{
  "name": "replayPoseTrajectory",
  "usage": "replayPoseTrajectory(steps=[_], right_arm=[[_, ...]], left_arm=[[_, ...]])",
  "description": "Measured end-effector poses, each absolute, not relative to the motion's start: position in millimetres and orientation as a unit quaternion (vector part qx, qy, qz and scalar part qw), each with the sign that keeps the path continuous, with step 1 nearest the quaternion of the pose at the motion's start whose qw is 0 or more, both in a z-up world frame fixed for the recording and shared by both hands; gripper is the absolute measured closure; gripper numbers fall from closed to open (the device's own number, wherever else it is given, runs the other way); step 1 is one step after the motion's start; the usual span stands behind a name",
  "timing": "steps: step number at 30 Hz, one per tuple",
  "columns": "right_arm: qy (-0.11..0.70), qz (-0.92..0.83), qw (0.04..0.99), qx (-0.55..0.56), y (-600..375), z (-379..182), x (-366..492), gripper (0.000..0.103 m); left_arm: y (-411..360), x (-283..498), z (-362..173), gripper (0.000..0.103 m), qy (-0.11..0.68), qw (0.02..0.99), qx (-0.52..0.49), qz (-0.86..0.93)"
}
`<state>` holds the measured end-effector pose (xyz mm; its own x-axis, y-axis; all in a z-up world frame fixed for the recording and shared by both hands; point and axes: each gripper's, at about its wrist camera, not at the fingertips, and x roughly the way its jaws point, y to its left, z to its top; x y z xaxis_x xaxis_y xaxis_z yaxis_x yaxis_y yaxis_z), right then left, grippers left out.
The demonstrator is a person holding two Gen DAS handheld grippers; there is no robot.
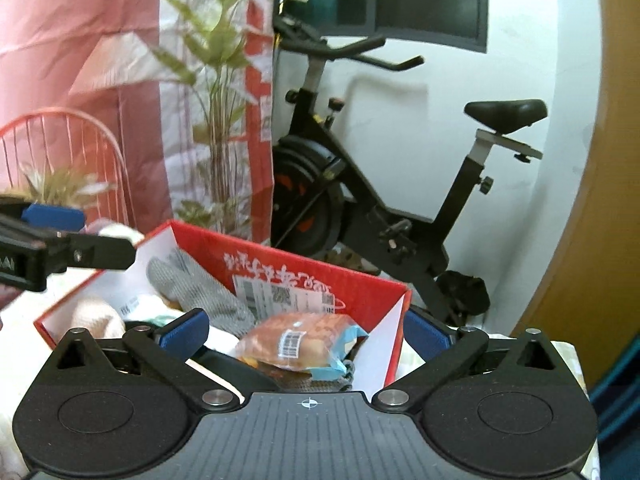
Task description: Organize soft objects
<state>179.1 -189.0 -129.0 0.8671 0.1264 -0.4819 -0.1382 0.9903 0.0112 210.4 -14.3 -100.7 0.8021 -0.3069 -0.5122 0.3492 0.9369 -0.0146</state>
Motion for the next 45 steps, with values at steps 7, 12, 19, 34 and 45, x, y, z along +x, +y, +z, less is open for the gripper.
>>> replayPoseTrajectory(steps=[7, 12, 19, 34, 45], right_arm=[[0.237, 0.031, 0.971, 0.006, -180.6, -114.6, 160.2, 0.000], [0.232, 0.028, 0.972, 0.034, -178.1, -104.9, 143.9, 0.000], [0.220, 0.015, 0.973, 0.064, -176.2, -84.9, 116.9, 0.000], [0.176, -0.001, 0.983, 0.048, -155.3, -11.3, 36.0, 0.000], [0.137, -0.039, 0.989, 0.051, -143.5, 27.6, -34.9, 0.000]], left_arm=[[8.6, 193.0, -88.4, 0.000, 0.253, 0.952, 0.022, -0.172], [14.4, 177.9, -77.3, 0.000, 0.256, 0.953, 0.049, -0.151], [27.2, 145.0, -52.1, 0.000, 0.225, 0.963, 0.041, -0.143], [38.8, 63.2, 15.6, 0.000, 0.164, 0.978, 0.055, -0.116], [51.4, -1.5, 53.5, 0.000, 0.128, 0.987, 0.046, -0.085]])
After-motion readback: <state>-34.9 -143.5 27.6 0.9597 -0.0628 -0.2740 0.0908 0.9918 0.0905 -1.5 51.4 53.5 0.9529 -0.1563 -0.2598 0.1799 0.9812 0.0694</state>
